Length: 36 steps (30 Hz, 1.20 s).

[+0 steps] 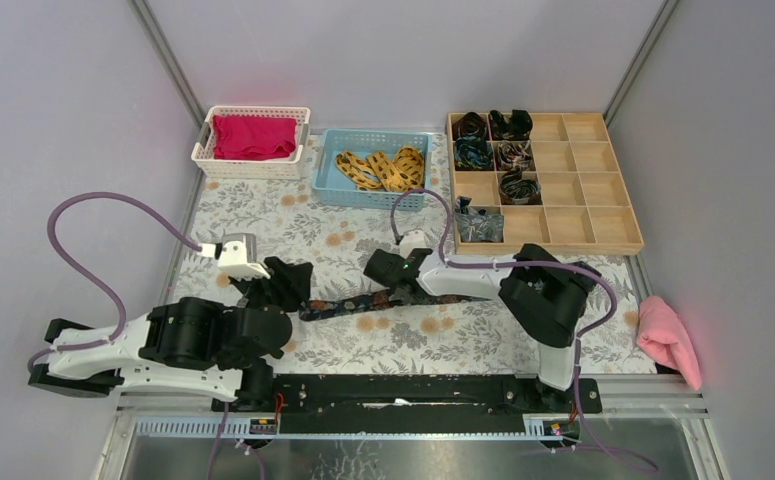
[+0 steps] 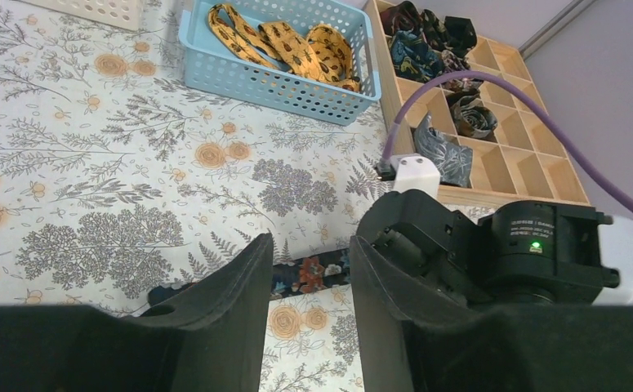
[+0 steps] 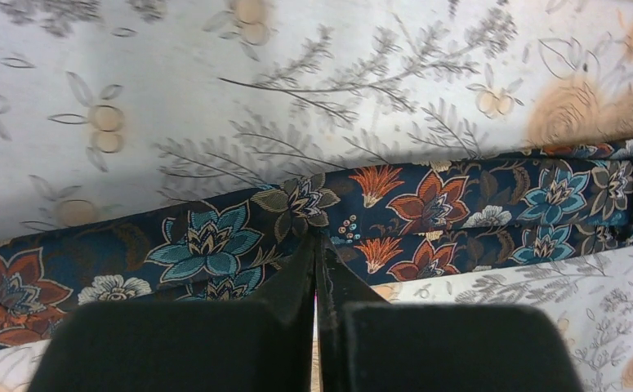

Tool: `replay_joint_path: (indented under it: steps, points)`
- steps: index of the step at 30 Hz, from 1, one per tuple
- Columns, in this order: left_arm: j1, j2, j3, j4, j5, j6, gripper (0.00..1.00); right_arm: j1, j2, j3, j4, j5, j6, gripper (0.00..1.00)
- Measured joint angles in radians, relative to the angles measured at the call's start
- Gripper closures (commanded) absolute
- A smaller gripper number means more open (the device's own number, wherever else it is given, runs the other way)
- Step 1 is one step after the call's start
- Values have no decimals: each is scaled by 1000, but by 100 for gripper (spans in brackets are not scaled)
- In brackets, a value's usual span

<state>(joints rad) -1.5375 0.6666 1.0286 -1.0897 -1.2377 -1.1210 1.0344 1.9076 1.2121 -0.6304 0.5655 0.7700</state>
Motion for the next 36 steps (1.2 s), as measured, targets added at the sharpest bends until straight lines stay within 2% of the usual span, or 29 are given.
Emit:
replay_joint_path:
  steps: [5,12,16,17,20,22,25,28,31,36]
  points:
    - [0,41,0,26,0,24,50,-29,-54,-78,-25,11,41,100]
    - [0,59,-3,58,15,32,48,-148,-181,-244,-48,19,70,100]
    - [0,31,-22,77,25,42,47,-167,-194,-257,-85,22,67,99]
    - [0,27,-22,80,26,45,47,-162,-191,-251,-95,23,67,96]
    - [0,13,-21,89,28,64,48,-108,-153,-164,-179,55,69,85]
    - [0,-2,-15,88,35,79,49,-41,-115,-38,-249,95,76,83]
    - [0,-42,29,82,48,92,51,87,-62,185,-315,153,78,92]
    - [0,-102,78,82,54,108,52,190,-31,322,-317,161,68,100]
    - [0,-168,114,81,51,123,52,242,-7,356,-269,124,41,100]
    - [0,-181,137,64,48,131,52,230,61,331,-145,22,-14,100]
